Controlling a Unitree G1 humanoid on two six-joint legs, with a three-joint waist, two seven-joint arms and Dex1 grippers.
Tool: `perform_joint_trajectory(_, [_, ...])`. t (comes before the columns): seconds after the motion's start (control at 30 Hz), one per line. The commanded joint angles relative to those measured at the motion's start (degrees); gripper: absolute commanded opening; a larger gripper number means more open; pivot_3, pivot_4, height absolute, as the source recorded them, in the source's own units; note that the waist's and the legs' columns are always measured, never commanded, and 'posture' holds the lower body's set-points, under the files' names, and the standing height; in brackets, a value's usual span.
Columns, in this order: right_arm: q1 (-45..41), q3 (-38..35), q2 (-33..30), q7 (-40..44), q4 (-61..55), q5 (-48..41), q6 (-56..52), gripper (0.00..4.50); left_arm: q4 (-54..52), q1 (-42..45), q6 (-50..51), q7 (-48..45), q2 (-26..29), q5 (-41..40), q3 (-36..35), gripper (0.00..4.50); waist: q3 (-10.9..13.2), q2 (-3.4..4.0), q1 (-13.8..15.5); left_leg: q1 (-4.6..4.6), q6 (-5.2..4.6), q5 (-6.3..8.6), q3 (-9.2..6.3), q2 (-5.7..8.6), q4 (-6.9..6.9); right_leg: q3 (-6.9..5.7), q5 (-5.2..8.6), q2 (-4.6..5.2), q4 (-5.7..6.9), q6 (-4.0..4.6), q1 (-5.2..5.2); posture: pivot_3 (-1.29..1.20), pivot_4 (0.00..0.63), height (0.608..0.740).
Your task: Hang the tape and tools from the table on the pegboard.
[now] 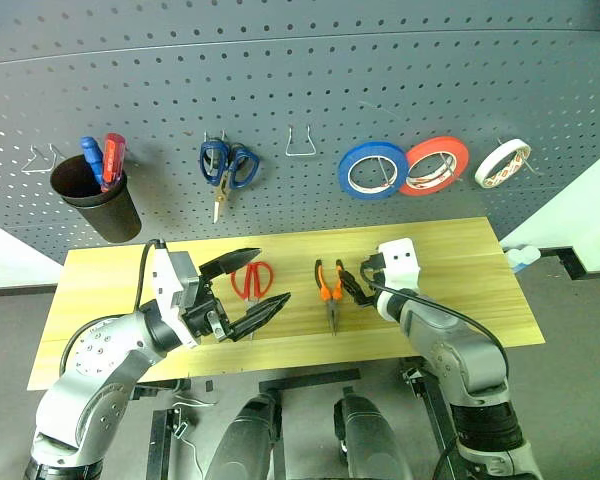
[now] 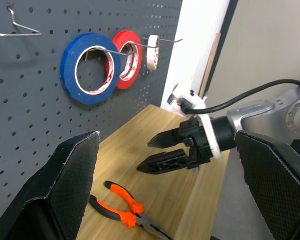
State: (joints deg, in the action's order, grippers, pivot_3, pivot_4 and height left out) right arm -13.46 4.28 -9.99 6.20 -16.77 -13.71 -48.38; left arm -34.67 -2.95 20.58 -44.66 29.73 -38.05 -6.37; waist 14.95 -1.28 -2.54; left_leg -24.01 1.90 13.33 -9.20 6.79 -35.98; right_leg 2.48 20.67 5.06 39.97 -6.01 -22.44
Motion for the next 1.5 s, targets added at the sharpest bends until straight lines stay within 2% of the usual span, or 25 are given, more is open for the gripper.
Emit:
perform_joint_trajectory(0.03, [-0.7, 1.1, 1.7, -1.5, 0.0, 1.4, -0.5, 4.35, -3.0, -1.1, -0.8, 0.9, 0.1, -0.7, -0.6, 4.50, 0.0, 0.02, 0.0, 0.00, 0.00, 0.00, 0.00, 0.00, 0.01, 0.00, 0.00, 0.00, 0.00, 0.00, 0.00, -0.02, 0.298, 0.719])
perform_joint_trajectory(0.43, [-2.8, 3.8, 9.7, -6.1, -0.5, 3.9, -5.6, 4.35, -5.6, -4.0, -0.6, 3.7, -0.3, -0.6, 0.0, 4.50, 0.7, 0.11, -0.1, -0.17, -0.02, 0.01, 0.00, -0.02, 0.04, 0.00, 0.00, 0.00, -0.01, 0.01, -0.19, -0.03, 0.329, 0.719])
perform_joint_trajectory(0.63, [-4.5, 4.4, 12.6, -7.6, 2.8, 5.3, -5.3, 4.35, -6.5, -5.6, -0.5, 4.1, 0.2, -1.1, -0.9, 4.50, 0.9, 0.20, -0.2, -0.27, -0.03, 0.02, 0.00, -0.02, 0.05, 0.00, 0.00, 0.00, -0.03, 0.02, -0.27, -0.03, 0.347, 0.719])
perform_joint_trajectory(0.93, [-5.3, 4.1, 14.9, -8.9, 6.7, 7.0, -4.3, 4.35, -7.5, -10.7, -0.7, 4.1, 2.1, -1.5, -5.0, 4.50, 2.2, 0.21, -0.3, -0.36, -0.05, 0.03, 0.00, -0.05, 0.14, 0.00, 0.00, 0.00, -0.11, 0.03, -0.38, -0.01, 0.373, 0.719])
perform_joint_trajectory(1.5, [-8.6, 1.4, 16.8, -12.5, 14.8, 10.5, 1.2, 4.35, -8.5, -10.6, 0.1, 5.5, 2.9, -2.6, -4.7, 4.50, 3.7, 0.13, -0.3, -0.41, 0.20, -0.12, 0.06, -0.09, 0.75, 0.00, -0.02, 0.01, -0.65, 0.04, -0.46, -0.01, 0.388, 0.719])
